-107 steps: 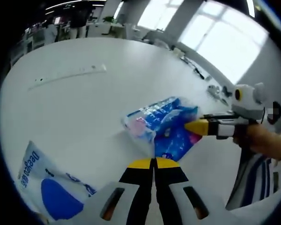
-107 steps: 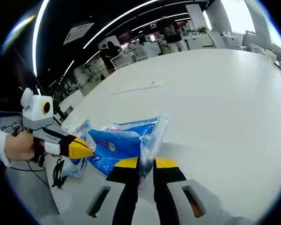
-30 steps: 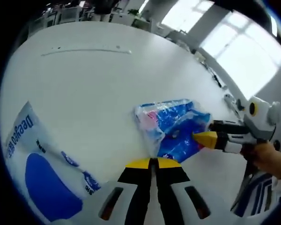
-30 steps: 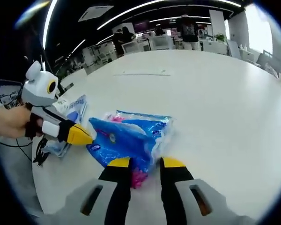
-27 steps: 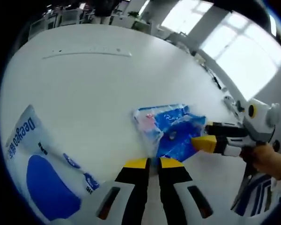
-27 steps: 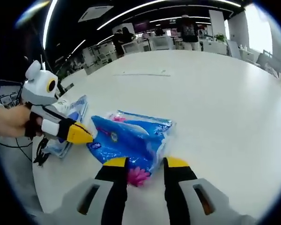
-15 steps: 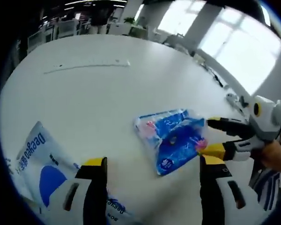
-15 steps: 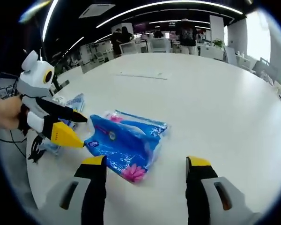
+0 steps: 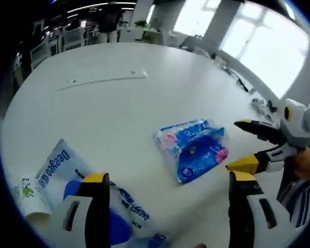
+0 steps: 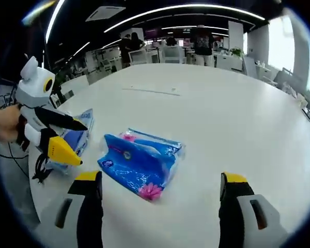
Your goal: Arrange the tabletop items into an orderly group along one side of the table until the central work area is clear of visible clutter.
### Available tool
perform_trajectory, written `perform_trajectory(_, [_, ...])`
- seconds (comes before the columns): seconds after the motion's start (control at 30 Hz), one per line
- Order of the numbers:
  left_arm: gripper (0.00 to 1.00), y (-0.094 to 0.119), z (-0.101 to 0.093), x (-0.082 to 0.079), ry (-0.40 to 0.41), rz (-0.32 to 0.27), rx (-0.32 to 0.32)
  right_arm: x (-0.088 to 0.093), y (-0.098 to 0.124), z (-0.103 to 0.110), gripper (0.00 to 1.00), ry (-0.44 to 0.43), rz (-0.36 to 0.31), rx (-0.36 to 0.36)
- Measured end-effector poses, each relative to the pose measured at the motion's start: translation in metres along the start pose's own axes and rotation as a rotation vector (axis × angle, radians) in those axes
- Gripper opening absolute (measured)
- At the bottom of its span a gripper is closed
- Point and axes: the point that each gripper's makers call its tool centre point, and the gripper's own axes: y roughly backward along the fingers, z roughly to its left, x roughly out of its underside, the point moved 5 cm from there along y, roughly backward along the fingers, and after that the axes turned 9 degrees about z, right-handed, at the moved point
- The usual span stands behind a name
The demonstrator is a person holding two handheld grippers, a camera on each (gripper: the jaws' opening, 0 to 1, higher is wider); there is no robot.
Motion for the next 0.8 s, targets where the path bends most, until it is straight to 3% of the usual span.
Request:
perform_trajectory(0.1, [0.90,0.011,0.000,-0.002,0.015,-0.022,0.026,-0.002,0.006,0.006,0.91,-0.013,-0.007,0.000])
perform_trajectory(0.4, [0.88,0.040,0.009,-0.003,-0.004,-0.041,0.014,-0.006,0.027,0.025,0.90,-0.028,-0.022,0.014])
perform_trajectory(0.47, [0.87,0.046,0.009,-0.003,0.031,-0.063,0.041,-0.005,0.029,0.026,0.90,-0.027,-0.024,0.022])
perform_trajectory(0.5, [0.87,0.050,0.009,-0.002,0.057,-0.070,0.049,-0.005,0.031,0.027,0.90,-0.030,-0.024,0.025])
perform_trajectory(0.8, [0.85,0.082,0.021,0.009,0.023,-0.071,0.039,-0.007,0.045,0.047,0.89,-0.052,-0.044,0.037])
